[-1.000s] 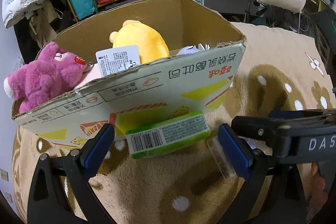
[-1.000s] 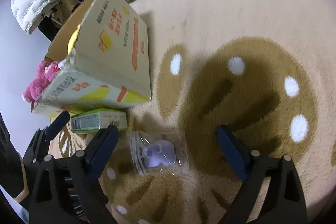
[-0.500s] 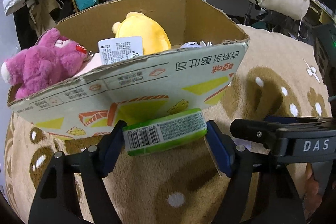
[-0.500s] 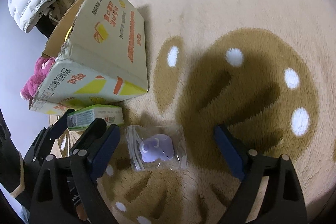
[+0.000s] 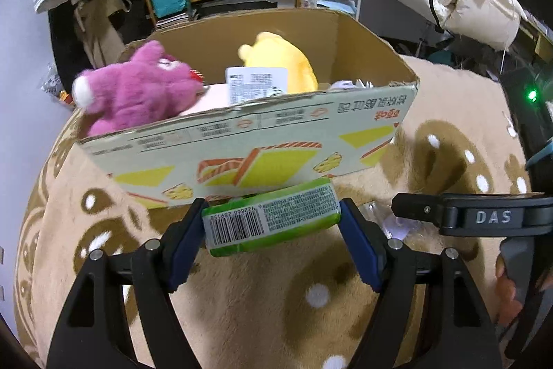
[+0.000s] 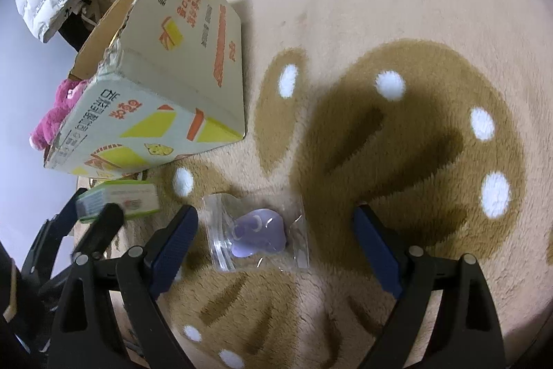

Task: Organize soft objects
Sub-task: 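Grasp the green carton with the left gripper while the right grasps the clear bag with purple toy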

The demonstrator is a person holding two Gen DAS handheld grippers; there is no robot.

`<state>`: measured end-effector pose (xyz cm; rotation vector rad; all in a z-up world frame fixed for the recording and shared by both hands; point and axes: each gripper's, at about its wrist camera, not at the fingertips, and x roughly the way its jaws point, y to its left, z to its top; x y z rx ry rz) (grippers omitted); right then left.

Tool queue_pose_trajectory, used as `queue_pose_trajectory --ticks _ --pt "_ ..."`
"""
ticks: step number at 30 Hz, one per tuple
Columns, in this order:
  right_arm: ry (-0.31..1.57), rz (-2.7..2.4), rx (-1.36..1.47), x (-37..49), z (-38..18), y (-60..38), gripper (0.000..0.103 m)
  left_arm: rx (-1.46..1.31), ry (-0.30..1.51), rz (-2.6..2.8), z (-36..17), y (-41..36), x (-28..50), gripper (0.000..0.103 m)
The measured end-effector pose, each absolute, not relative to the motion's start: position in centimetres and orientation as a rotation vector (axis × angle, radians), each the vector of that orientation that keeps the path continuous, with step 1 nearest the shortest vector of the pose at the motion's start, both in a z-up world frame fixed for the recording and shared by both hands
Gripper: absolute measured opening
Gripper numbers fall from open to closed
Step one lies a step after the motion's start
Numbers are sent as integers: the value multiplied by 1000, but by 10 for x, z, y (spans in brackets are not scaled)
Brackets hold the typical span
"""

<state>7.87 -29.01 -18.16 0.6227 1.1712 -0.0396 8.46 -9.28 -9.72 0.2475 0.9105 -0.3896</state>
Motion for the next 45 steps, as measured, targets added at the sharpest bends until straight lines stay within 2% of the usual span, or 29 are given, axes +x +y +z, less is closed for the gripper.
queue_pose_trajectory --ticks 10,15,29,36,45 --pt "1220 -58 415 88 -181 -244 97 191 884 -331 -72 -65 65 75" --pt "1242 -72 311 95 -185 -214 103 179 855 -300 -61 -55 58 75" --pt "1263 -139 178 97 -198 -167 103 156 834 -275 -52 -43 56 75" --pt "1256 -151 164 79 -183 -171 82 170 837 -280 -55 -49 53 75" --pt "1232 -134 196 60 -156 -188 77 174 829 -279 -54 -50 50 75"
